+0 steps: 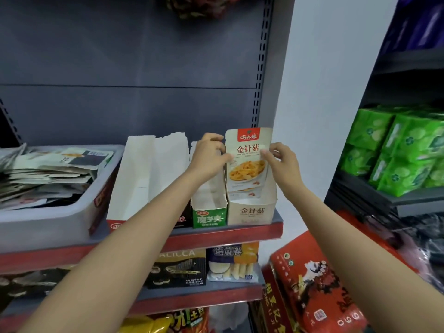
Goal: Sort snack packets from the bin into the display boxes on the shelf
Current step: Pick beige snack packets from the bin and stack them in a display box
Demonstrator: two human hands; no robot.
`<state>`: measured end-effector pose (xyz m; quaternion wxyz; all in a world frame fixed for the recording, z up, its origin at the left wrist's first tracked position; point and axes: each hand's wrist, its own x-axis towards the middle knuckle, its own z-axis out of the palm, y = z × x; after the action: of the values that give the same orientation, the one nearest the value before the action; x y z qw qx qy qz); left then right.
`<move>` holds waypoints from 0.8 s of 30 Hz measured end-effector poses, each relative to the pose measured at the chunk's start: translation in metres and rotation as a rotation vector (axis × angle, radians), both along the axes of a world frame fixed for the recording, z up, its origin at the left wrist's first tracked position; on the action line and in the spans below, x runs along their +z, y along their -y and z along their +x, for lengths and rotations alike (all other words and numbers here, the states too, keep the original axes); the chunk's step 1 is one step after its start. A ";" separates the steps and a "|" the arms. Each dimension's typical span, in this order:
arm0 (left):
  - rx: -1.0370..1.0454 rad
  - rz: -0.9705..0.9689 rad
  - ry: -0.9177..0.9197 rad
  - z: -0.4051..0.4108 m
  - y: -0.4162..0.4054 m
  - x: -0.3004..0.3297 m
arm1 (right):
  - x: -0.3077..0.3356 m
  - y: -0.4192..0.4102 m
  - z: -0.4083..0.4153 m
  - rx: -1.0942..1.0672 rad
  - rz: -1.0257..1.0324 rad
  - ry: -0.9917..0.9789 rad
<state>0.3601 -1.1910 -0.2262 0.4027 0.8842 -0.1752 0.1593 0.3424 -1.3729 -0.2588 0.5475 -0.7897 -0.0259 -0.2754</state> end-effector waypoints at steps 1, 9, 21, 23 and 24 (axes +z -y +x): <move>-0.002 0.010 -0.005 0.001 -0.001 0.000 | 0.001 0.001 0.001 0.017 0.013 -0.002; -0.019 0.087 0.001 -0.004 0.001 0.006 | 0.005 -0.001 0.004 0.023 0.018 0.038; 0.007 0.095 0.076 0.002 0.009 0.001 | 0.014 -0.004 0.014 0.025 -0.121 -0.030; 0.021 0.158 0.085 0.002 0.013 0.001 | 0.013 -0.004 0.014 0.008 -0.142 -0.050; 0.031 0.181 0.099 0.001 0.015 0.001 | 0.013 -0.004 0.014 -0.001 -0.163 -0.057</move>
<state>0.3615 -1.2057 -0.2254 0.3094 0.9106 -0.1949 0.1923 0.3568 -1.3687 -0.2457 0.4816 -0.8393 -0.0322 -0.2502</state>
